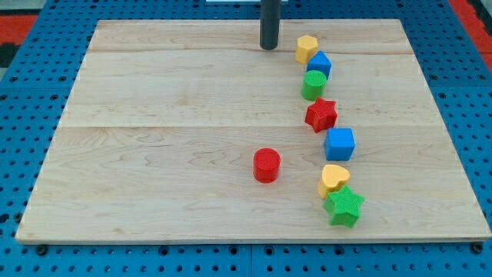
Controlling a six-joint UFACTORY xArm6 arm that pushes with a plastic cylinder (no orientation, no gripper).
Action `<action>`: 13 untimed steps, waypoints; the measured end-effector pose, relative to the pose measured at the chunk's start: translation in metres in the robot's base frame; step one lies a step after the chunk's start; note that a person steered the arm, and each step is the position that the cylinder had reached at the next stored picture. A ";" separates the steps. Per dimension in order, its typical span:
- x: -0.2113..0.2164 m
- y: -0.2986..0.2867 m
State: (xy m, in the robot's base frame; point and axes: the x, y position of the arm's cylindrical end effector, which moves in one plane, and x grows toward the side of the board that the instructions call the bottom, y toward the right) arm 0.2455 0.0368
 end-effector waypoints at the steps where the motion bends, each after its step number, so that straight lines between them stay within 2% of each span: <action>1: -0.013 0.028; 2: -0.004 0.088; 3: 0.027 0.134; 4: 0.051 0.147; 6: 0.061 0.140; 9: 0.061 0.091; 13: 0.086 0.098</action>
State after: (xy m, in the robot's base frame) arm 0.3314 0.1348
